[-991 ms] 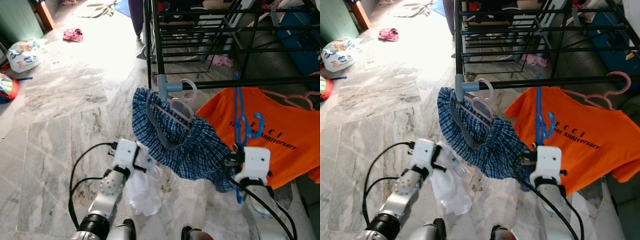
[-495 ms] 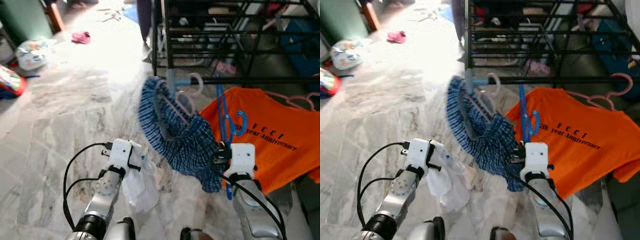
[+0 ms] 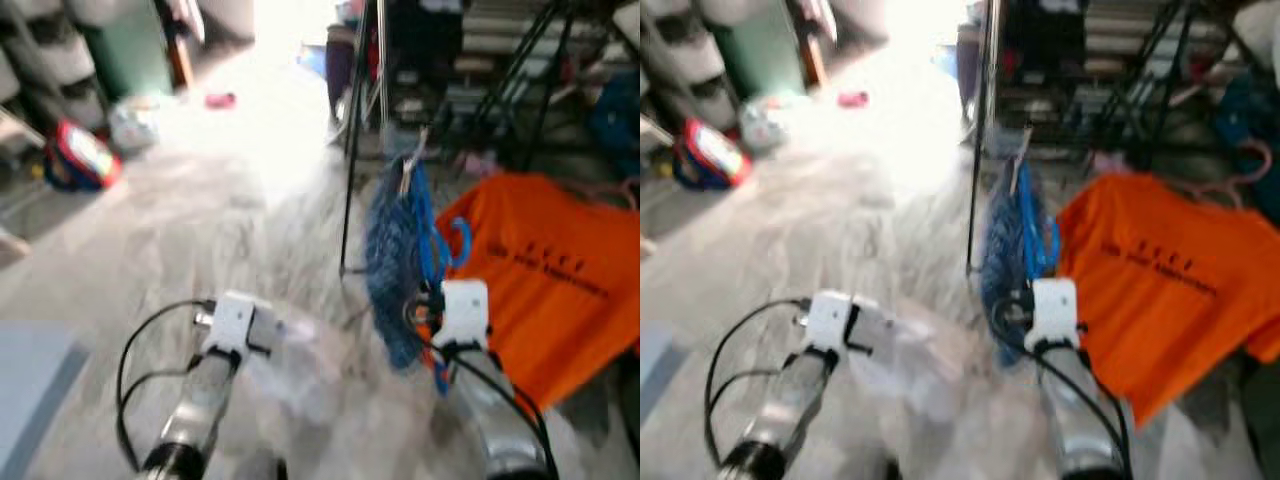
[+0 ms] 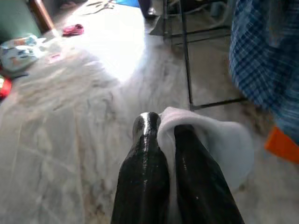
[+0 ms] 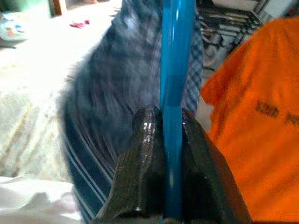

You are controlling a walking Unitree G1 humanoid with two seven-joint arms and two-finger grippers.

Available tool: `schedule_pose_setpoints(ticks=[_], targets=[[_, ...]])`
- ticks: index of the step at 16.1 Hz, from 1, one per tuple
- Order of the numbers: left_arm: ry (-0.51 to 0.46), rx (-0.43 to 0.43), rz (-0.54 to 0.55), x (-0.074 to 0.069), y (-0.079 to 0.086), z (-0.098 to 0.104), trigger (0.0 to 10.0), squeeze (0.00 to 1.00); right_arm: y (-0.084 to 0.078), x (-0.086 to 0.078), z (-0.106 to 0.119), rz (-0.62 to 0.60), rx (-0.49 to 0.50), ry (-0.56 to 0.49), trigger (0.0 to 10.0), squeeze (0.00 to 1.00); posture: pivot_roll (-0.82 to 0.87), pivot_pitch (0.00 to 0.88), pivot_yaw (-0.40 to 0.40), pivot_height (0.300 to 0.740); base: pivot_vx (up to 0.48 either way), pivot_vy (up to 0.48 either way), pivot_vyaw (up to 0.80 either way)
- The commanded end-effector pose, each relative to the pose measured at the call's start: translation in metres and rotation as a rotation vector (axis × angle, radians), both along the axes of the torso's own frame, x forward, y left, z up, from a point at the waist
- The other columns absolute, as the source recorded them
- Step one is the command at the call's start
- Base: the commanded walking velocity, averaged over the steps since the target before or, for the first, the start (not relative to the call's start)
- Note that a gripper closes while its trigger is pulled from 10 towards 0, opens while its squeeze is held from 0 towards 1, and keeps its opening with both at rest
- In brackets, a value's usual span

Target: Hang hanger

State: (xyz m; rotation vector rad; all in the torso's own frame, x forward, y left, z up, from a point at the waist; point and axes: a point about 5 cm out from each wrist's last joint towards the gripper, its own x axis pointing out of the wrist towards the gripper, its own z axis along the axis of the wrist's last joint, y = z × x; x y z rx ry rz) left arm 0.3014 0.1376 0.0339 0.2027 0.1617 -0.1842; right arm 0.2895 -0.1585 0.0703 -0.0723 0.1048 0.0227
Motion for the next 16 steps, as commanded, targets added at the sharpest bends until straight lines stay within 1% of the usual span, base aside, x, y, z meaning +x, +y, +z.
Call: schedule_pose_setpoints(ticks=[1, 5, 8, 10, 14, 16], targets=[[-0.036, 0.006, -0.004, 0.0041, -0.0010, 0.0074, 10.0, 0.00, 0.0017, 0.0023, 0.0024, -0.002, 0.000, -0.018, 10.0, 0.00, 0.08, 0.066, -0.013, 0.740, -0.337, 0.000, 0.00], [-0.045, 0.013, -0.020, 0.0050, -0.0021, 0.0092, 10.0, 0.00, -0.0009, 0.0055, 0.0031, -0.036, -0.011, -0.028, 10.0, 0.00, 0.09, 0.066, -0.012, 0.740, -0.315, 0.000, 0.00], [-0.044, -0.002, -0.045, 0.0037, -0.0037, 0.0088, 10.0, 0.00, -0.0028, 0.0058, 0.0027, -0.063, -0.030, -0.032, 10.0, 0.00, 0.09, 0.075, -0.006, 0.740, 0.000, 0.000, 0.00], [-0.052, -0.008, -0.053, 0.0047, -0.0043, 0.0114, 10.0, 0.00, -0.0040, 0.0064, 0.0020, -0.079, -0.035, -0.029, 10.0, 0.00, 0.09, 0.096, -0.005, 0.740, 0.000, 0.000, 0.00], [-0.069, -0.013, -0.023, 0.0086, 0.0007, 0.0158, 10.0, 0.00, -0.0066, 0.0103, 0.0054, -0.088, -0.029, -0.037, 10.0, 0.00, 0.09, 0.139, -0.004, 0.740, 0.000, 0.000, 0.00], [-0.068, -0.012, -0.007, 0.0077, 0.0033, 0.0148, 10.0, 0.00, -0.0064, 0.0104, 0.0028, -0.074, -0.028, -0.017, 10.0, 0.00, 0.09, 0.151, -0.006, 0.740, 0.000, 0.000, 0.00]])
